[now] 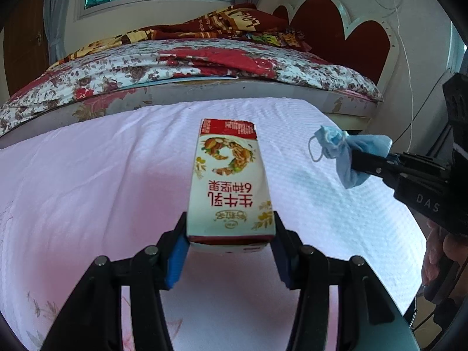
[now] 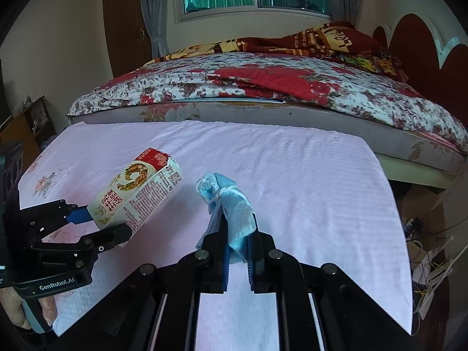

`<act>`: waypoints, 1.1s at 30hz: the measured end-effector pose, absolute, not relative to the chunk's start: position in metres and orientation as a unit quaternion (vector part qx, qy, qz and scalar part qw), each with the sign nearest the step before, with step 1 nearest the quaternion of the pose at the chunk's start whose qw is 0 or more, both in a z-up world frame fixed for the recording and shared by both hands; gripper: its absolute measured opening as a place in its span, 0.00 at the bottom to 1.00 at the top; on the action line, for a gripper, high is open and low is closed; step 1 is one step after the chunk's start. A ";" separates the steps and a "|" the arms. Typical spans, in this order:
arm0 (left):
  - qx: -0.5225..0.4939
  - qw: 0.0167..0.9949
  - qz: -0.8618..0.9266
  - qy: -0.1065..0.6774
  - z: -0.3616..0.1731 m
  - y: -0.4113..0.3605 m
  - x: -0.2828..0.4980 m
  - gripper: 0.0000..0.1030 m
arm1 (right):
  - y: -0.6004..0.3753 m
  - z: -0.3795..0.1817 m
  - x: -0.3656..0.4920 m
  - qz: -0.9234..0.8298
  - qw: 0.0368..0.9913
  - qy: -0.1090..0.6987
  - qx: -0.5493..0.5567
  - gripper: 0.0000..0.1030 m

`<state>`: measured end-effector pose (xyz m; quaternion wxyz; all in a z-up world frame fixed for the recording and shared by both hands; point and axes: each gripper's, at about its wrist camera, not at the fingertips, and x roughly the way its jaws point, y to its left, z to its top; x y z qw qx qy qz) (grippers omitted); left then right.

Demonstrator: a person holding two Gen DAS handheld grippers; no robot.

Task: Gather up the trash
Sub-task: 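Carry the milk carton and blue mask over the bin and open both grippers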

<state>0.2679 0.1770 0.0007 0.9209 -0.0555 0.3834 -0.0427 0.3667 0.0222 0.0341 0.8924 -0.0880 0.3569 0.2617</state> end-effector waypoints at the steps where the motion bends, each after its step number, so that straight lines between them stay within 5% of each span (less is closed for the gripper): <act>1: -0.054 0.922 -0.043 0.382 0.003 0.175 0.264 0.51 | 0.018 0.036 0.362 0.261 0.893 0.355 -0.087 0.10; 33: -0.004 0.923 -0.137 0.359 0.024 0.058 0.181 0.51 | -0.116 0.083 0.224 0.195 0.931 0.304 -0.057 0.10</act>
